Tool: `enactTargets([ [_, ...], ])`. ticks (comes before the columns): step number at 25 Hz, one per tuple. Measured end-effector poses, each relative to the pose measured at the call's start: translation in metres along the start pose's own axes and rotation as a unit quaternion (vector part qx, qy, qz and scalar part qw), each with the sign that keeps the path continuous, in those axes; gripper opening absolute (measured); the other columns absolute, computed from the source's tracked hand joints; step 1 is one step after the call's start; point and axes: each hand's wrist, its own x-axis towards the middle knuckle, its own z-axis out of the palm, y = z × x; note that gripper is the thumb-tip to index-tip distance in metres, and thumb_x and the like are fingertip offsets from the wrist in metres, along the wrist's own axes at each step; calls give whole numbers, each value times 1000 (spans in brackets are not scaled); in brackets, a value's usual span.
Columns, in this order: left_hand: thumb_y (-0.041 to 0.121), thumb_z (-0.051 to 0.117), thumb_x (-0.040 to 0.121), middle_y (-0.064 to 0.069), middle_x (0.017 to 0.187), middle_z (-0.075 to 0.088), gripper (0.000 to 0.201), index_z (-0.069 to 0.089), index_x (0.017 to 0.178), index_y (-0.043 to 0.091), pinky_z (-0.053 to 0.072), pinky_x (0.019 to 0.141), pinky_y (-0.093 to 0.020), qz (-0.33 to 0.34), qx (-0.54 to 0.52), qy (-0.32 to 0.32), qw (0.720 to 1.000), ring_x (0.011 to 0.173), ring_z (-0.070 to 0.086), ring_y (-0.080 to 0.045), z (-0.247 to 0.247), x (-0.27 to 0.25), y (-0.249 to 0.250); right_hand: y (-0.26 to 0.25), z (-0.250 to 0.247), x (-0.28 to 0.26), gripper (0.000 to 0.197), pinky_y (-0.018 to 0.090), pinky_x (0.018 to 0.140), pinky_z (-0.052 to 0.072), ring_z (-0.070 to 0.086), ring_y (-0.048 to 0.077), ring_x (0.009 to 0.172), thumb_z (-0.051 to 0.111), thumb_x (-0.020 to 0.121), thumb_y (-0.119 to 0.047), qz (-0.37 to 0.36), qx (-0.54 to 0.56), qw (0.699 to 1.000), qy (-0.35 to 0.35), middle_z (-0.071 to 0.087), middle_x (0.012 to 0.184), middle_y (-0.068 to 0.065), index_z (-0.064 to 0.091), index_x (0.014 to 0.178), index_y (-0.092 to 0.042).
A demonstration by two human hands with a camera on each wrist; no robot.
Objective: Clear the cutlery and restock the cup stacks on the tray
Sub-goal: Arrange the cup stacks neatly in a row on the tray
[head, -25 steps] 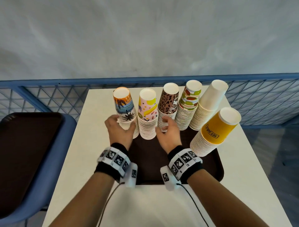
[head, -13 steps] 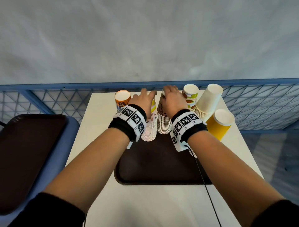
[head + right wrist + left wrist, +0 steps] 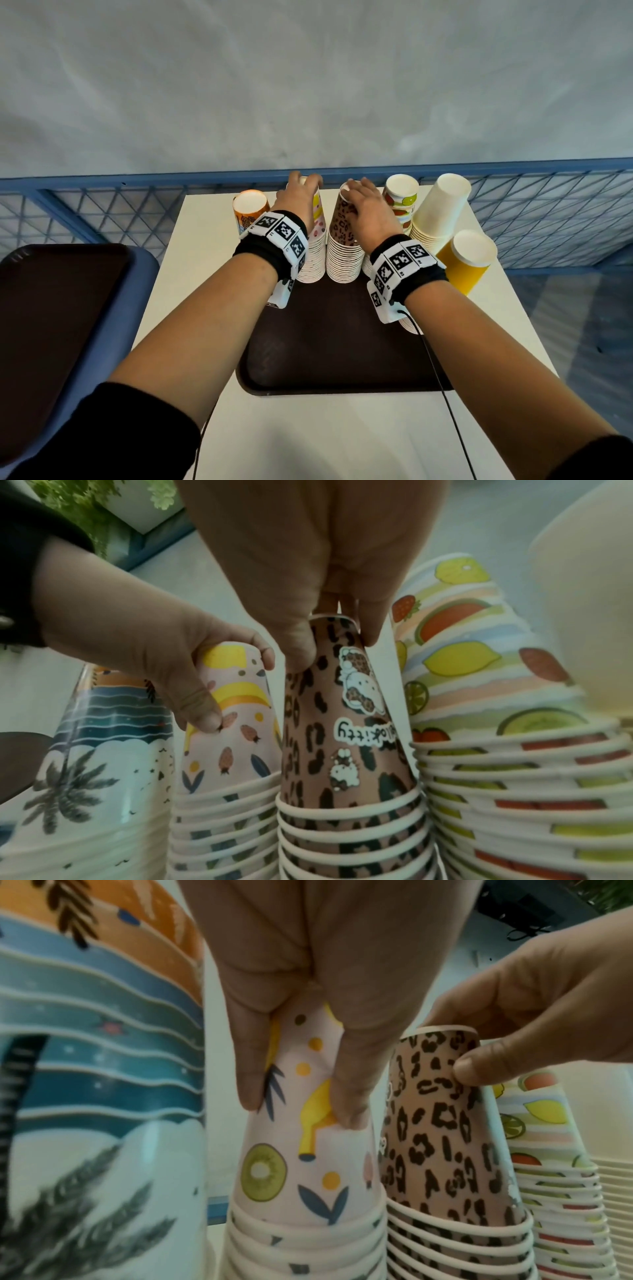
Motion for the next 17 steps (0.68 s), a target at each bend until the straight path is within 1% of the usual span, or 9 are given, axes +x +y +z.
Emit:
enactTargets([
  [4, -2, 68, 73, -13, 147, 22, 75, 33, 133, 25, 45, 99, -48, 0, 14, -16, 1000, 122, 46, -40, 1, -7, 5, -1, -1, -3, 57, 32, 118, 9, 6, 21, 146, 48, 89, -2, -11, -25, 1000, -7, 19, 156, 5, 29, 142, -10],
  [7, 11, 70, 77, -11, 155, 8, 86, 19, 144, 26, 42, 102, -47, 4, 69, 2, 998, 133, 34, -38, -7, -26, 11, -5, -2, -7, 57, 37, 118, 12, 7, 24, 146, 49, 89, -6, -19, -22, 999, 22, 20, 155, 8, 29, 142, -11],
  [8, 16, 69, 79, -10, 155, 8, 82, 20, 144, 24, 39, 103, -46, 15, 87, 44, 995, 135, 31, -36, -12, -36, 11, -8, -2, -9, 55, 39, 118, 18, 13, 26, 145, 50, 89, -9, -29, -14, 998, 49, 24, 153, 11, 32, 141, -11],
  [10, 24, 66, 78, -7, 154, 17, 70, 32, 140, 22, 33, 104, -48, 26, 99, 176, 979, 135, 29, -32, -23, -55, 4, -20, 0, -14, 48, 43, 109, 34, 34, 32, 135, 54, 86, -11, -74, 9, 991, 112, 41, 142, 17, 44, 133, -6],
  [11, 28, 67, 76, -7, 152, 22, 69, 36, 137, 23, 31, 103, -48, 7, 86, 230, 969, 135, 29, -32, -28, -61, -5, -27, 1, -15, 44, 45, 103, 41, 44, 35, 126, 56, 85, -12, -102, 13, 985, 138, 49, 133, 19, 50, 128, -4],
  [12, 32, 69, 73, -7, 151, 24, 71, 37, 136, 25, 31, 102, -49, -29, 62, 254, 965, 134, 29, -33, -31, -64, -16, -35, 2, -15, 41, 46, 99, 45, 49, 35, 119, 56, 85, -12, -125, 13, 981, 151, 53, 127, 20, 53, 124, -4],
  [13, 34, 72, 69, -8, 150, 23, 77, 35, 137, 27, 32, 102, -49, -69, 26, 243, 967, 133, 30, -35, -34, -65, -27, -44, 4, -13, 40, 44, 99, 43, 49, 35, 119, 55, 86, -12, -137, 10, 980, 142, 53, 128, 19, 52, 125, -4],
  [15, 32, 79, 65, -11, 148, 26, 90, 29, 140, 27, 35, 104, -46, -126, -77, 162, 976, 131, 35, -35, -32, -62, -48, -58, 9, -7, 44, 37, 108, 33, 37, 30, 130, 48, 92, -16, -135, -7, 988, 75, 43, 141, 15, 42, 135, -6],
  [17, 21, 82, 64, -13, 139, 41, 94, 28, 141, 23, 38, 103, -38, -125, -156, 100, 975, 126, 44, -31, -22, -56, -62, -63, 18, 1, 50, 32, 115, 19, 22, 26, 140, 43, 95, -16, -113, -35, 993, 13, 29, 150, 12, 29, 142, -8],
])
